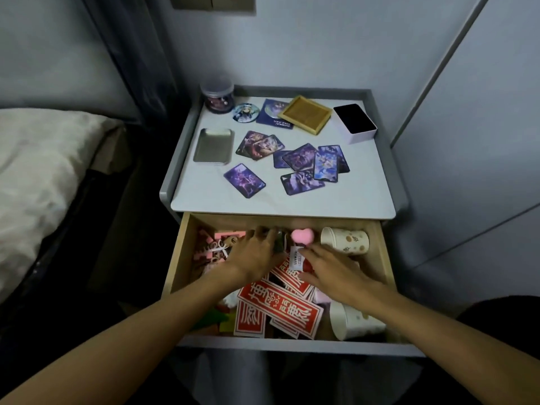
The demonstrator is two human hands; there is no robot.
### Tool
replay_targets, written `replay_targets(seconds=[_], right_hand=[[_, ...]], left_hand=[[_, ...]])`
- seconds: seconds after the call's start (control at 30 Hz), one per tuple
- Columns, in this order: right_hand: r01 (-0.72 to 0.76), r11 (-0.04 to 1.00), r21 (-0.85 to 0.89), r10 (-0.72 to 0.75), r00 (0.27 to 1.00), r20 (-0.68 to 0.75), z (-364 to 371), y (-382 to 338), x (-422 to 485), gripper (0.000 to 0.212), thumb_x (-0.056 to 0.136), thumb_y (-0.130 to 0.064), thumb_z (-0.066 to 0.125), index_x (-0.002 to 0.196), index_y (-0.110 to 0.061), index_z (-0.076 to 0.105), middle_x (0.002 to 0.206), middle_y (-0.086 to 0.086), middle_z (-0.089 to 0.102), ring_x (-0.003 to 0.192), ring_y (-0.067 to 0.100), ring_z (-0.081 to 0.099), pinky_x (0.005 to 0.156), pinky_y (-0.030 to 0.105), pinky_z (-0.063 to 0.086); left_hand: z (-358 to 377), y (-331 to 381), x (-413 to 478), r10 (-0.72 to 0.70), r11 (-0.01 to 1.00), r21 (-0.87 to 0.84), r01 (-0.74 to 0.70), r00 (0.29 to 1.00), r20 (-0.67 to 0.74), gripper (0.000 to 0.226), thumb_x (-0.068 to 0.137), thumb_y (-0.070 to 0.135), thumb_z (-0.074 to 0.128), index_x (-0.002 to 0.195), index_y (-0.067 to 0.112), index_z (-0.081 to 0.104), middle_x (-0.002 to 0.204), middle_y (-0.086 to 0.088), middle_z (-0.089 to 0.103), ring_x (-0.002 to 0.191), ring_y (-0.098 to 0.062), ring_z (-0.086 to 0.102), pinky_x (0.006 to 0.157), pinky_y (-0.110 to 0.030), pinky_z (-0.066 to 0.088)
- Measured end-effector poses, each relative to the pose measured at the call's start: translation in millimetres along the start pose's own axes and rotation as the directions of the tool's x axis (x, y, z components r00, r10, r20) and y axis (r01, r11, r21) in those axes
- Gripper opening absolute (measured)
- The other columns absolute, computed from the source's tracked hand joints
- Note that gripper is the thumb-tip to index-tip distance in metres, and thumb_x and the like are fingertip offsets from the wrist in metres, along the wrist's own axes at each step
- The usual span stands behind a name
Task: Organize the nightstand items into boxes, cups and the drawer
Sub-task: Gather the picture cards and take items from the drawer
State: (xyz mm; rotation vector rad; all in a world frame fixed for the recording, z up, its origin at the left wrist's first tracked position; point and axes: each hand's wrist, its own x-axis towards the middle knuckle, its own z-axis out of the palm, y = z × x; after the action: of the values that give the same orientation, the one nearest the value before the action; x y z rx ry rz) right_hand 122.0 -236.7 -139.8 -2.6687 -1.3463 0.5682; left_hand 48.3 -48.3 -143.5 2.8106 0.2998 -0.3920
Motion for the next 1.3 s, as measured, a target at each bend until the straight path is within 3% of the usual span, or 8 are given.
replay_targets(seconds=[0.23,0.4,0.53,0.6,0.73,0.9,1.1,1.3], right_hand=[[0.031,0.915,-0.403,-0.047,0.998,-0.032,25,-6,19,0.044,0.095,-0.017,0.051,0.137,-0.007,0.047,0.134,0.021,0.055,0.118,0.035,0.053,0.094,0.046,0.05],[0.117,0.893,-0.434,-0.156,0.986,-0.054,9,-5,19,0.034,0.089,-0.012,0.059,0.124,-0.013,0.059,0.116,0.01,0.068,0.096,0.028,0.068,0.078,0.041,0.055],[0.032,0.999,-0.035,-0.039,0.971,-0.235,-27,-1,5,0.023,0.088,-0.008,0.066,0.109,-0.016,0.072,0.117,-0.001,0.068,0.096,0.021,0.066,0.081,0.038,0.055],[0.012,0.981,0.192,0.015,0.99,-0.138,-40,14,-3,0.023,0.089,-0.007,0.065,0.104,-0.021,0.075,0.116,-0.008,0.066,0.105,0.009,0.06,0.094,0.032,0.051],[-0.043,0.981,0.188,0.009,0.984,0.179,-48,49,-21,0.026,0.089,-0.021,0.066,0.113,-0.025,0.073,0.121,-0.013,0.059,0.101,-0.003,0.051,0.09,0.012,0.039],[-0.064,0.97,0.235,0.014,0.978,0.207,-39,60,-28,0.019,0.088,-0.035,0.071,0.094,-0.019,0.079,0.107,-0.009,0.07,0.101,0.002,0.061,0.096,0.027,0.048],[0.008,0.997,0.077,-0.022,0.984,0.177,-15,62,-25,0.054,0.084,-0.014,0.075,0.134,-0.024,0.056,0.131,-0.006,0.057,0.12,0.009,0.053,0.104,0.03,0.046],[0.046,0.976,-0.215,-0.012,0.987,0.16,-1,56,-23,0.066,0.083,-0.02,0.075,0.141,-0.02,0.044,0.14,0.002,0.049,0.113,0.02,0.06,0.097,0.038,0.051]], left_hand=[[19,-9,15,-0.022,0.995,0.097,0.028,0.998,-0.063,0.052,0.101,0.048,0.044,0.149,0.03,0.037,0.15,-0.007,0.041,0.13,-0.032,0.049,0.095,-0.045,0.047],[22,-6,20,0.066,0.981,0.187,-0.041,0.989,-0.129,0.045,0.103,0.032,0.046,0.148,0.027,0.04,0.145,-0.007,0.046,0.123,-0.029,0.055,0.091,-0.039,0.05],[22,-10,20,0.189,0.964,0.22,-0.151,0.968,-0.167,0.044,0.099,0.018,0.051,0.142,0.021,0.047,0.142,-0.006,0.05,0.118,-0.028,0.057,0.093,-0.038,0.051],[18,-10,19,0.234,0.957,0.22,-0.189,0.951,-0.204,0.04,0.097,0.023,0.054,0.137,0.021,0.054,0.139,-0.004,0.055,0.118,-0.027,0.057,0.091,-0.039,0.052],[13,-6,21,0.377,0.926,0.146,-0.349,0.882,-0.283,0.032,0.092,0.026,0.059,0.121,0.014,0.067,0.128,-0.009,0.065,0.112,-0.03,0.063,0.083,-0.042,0.056],[11,14,34,0.49,0.871,0.079,-0.484,0.848,-0.202,0.039,0.101,0.036,0.05,0.134,0.017,0.055,0.135,-0.005,0.059,0.112,-0.023,0.062,0.087,-0.034,0.053],[20,37,52,0.521,0.848,0.194,-0.492,0.842,-0.142,0.033,0.101,0.033,0.048,0.122,0.012,0.061,0.135,-0.006,0.055,0.122,-0.024,0.055,0.092,-0.038,0.049],[16,35,48,0.568,0.808,0.293,-0.512,0.808,-0.155,0.024,0.1,0.024,0.054,0.118,0.016,0.067,0.128,-0.009,0.059,0.124,-0.027,0.049,0.083,-0.039,0.053]])
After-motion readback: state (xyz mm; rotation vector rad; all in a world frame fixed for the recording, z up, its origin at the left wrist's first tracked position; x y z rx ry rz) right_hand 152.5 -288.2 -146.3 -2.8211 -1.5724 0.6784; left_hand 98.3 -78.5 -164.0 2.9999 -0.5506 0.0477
